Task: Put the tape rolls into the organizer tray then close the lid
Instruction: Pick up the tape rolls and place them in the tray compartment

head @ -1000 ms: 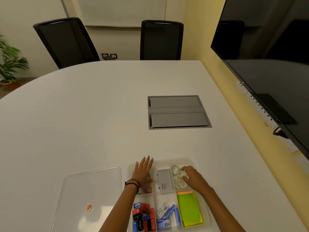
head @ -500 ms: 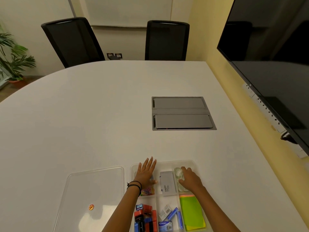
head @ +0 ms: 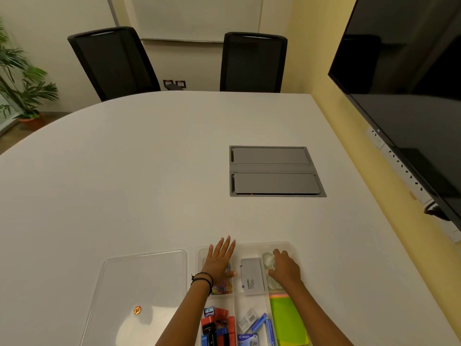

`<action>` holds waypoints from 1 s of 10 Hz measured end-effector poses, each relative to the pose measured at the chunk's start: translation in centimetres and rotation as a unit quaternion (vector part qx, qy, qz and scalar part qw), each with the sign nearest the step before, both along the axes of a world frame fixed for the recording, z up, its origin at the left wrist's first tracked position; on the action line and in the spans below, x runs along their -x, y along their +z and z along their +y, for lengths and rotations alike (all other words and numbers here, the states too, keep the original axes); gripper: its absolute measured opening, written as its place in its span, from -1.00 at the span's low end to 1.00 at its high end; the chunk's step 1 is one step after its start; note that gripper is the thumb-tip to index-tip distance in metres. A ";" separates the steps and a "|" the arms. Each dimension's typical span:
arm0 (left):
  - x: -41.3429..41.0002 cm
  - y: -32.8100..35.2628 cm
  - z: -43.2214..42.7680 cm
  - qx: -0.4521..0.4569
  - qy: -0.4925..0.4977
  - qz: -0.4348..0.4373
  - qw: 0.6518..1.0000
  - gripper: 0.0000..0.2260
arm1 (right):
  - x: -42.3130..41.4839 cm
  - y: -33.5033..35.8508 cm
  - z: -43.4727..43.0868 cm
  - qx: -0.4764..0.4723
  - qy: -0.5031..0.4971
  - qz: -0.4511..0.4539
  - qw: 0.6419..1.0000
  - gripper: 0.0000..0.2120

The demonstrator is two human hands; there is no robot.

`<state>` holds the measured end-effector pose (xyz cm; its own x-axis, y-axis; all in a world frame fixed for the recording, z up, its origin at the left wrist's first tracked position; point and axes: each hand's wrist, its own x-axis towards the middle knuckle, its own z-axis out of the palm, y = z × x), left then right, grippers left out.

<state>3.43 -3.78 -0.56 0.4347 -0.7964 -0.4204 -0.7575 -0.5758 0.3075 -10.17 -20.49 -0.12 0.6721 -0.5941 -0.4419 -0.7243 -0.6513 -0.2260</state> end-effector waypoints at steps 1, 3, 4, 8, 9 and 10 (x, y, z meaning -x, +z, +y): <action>0.0 0.0 0.0 -0.001 0.000 -0.003 1.000 -0.20 | 0.0 -0.2 0.1 0.002 -0.011 -0.019 1.000 -0.49; 0.1 -0.1 0.0 -0.004 0.001 -0.006 1.000 -0.20 | 0.0 -0.5 0.4 0.006 -0.026 -0.062 0.998 -0.49; 0.0 -0.1 0.0 -0.004 0.000 -0.006 1.000 -0.21 | 0.1 -0.9 0.6 -0.018 -0.055 -0.112 0.992 -0.49; 0.0 -0.1 0.0 -0.003 0.000 -0.002 1.000 -0.21 | 0.6 -1.7 0.8 -0.093 -0.092 -0.215 0.968 -0.64; 0.0 -0.3 0.0 -0.003 0.002 -0.002 1.000 -0.20 | 0.8 -1.8 0.7 -0.092 -0.082 -0.209 0.970 -0.52; 0.0 -0.3 0.0 -0.002 0.001 -0.003 1.000 -0.20 | 0.4 -1.8 0.8 -0.068 -0.078 -0.178 0.979 -0.47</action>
<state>3.48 -3.80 -0.82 0.4395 -0.7939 -0.4201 -0.7579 -0.5788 0.3010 -10.60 -19.66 -1.92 0.7044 -0.6531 -0.2780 -0.6713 -0.4858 -0.5598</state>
